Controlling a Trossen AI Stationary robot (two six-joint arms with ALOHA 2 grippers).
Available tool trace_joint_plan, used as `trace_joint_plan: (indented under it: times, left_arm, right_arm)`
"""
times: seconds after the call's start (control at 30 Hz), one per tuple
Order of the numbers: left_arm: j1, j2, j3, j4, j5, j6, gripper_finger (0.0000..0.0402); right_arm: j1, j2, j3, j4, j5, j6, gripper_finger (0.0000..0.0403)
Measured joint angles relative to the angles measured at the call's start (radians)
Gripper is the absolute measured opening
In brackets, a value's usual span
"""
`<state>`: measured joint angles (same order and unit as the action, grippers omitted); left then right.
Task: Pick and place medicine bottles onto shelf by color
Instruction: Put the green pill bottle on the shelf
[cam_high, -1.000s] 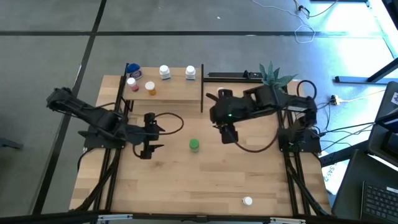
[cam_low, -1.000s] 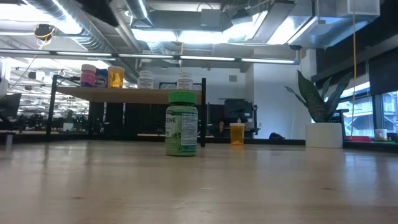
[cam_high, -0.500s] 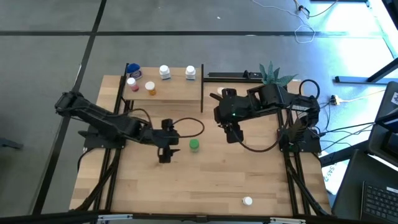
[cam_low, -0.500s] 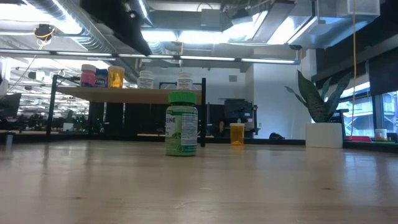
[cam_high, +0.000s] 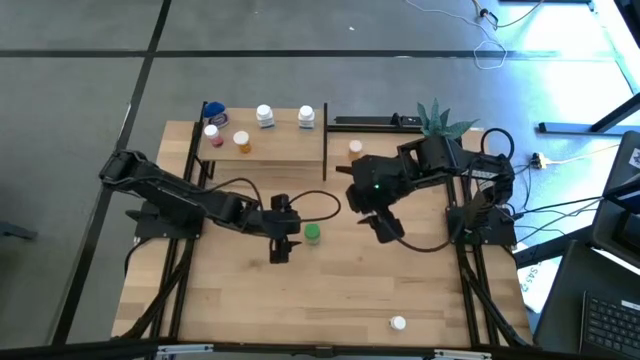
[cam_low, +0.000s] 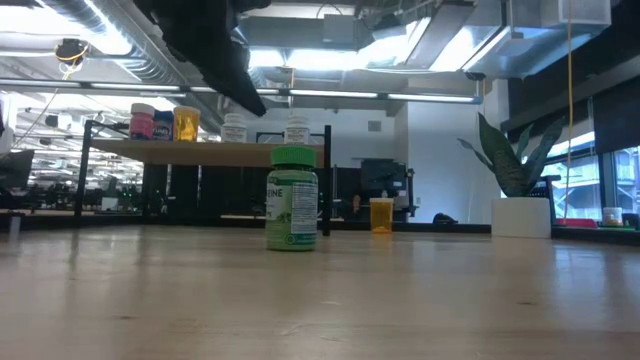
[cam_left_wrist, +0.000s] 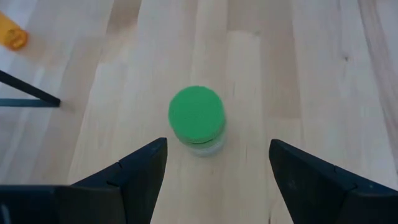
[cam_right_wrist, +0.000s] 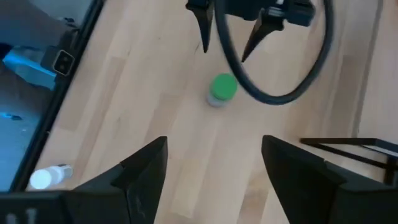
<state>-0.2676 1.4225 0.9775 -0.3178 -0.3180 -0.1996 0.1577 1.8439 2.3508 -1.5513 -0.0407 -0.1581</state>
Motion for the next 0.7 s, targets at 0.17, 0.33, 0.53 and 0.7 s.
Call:
trace_joint_plan:
  times: [0.17,0.33,0.53,0.7]
  left_arm:
    - [0.015,-0.001,0.0,0.005,-0.001,-0.008,0.0276]
    - [0.027,-0.001,0.0,0.023,-0.001,-0.009,0.0276]
    - [0.035,-0.001,0.0,0.023,-0.003,-0.028,0.0276]
    - [0.046,-0.001,0.0,0.023,-0.003,-0.063,0.0276]
  right_arm:
    - [-0.002,0.0,0.0,0.004,-0.006,0.0,0.0262]
    - [-0.001,0.0,0.0,0.007,-0.006,0.0,0.0262]
    - [-0.002,0.0,0.0,0.027,-0.006,0.0,0.0262]
    - [-0.002,0.0,0.0,0.062,-0.006,0.0,0.0262]
